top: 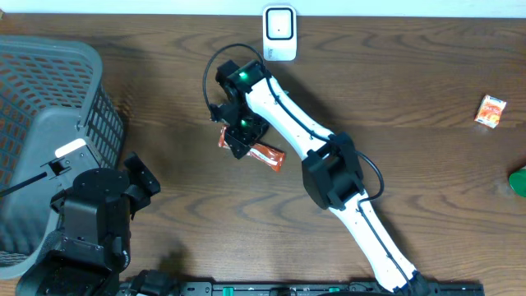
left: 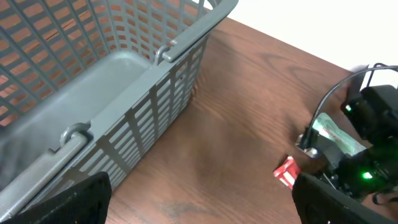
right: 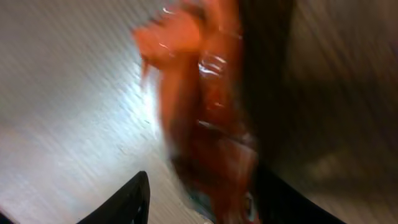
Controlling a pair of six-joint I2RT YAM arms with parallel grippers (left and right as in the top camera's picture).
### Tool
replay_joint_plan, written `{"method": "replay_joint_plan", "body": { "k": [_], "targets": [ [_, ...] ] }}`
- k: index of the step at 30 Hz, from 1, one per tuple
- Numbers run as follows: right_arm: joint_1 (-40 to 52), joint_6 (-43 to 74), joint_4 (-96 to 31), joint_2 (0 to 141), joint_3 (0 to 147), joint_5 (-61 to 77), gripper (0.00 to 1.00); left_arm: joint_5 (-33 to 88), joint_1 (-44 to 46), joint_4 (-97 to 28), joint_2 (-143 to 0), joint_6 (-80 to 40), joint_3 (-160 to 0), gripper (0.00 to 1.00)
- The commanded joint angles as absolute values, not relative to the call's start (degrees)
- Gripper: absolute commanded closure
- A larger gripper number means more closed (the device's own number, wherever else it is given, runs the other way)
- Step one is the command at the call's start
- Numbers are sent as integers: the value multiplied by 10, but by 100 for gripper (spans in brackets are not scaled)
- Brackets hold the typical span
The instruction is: Scan the item barcode
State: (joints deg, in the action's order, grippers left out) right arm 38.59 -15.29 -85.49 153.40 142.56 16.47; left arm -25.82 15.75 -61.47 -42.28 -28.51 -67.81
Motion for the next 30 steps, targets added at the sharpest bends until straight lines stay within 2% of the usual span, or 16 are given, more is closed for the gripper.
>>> {"method": "replay_joint_plan", "body": {
  "k": [1,5,8,14,20,24,30],
  "targets": [
    [381,-166,-854,1530,1371,169,54,-265,155,-615,-422,-286,-677,7],
    [381,-168,-843,1530,1353,159,87,-265,155,-615,-422,-286,-677,7],
    [381,-168,-836,1530,1363,145,99,-265,155,-615,-422,-286,-677,7],
    [379,-165,-853,1527,1449,29,99,-265,155,-615,-422,-286,-677,7],
    [384,-105,-854,1505,1615,-224,99,-265,155,-615,-422,-286,-677,7],
    [385,-143,-768,1494,1671,-341,99,-265,155,-615,-422,-286,-677,7],
    [381,-277,-543,1499,1640,-482,99,-265,155,-615,-422,-286,-677,7]
  ]
}}
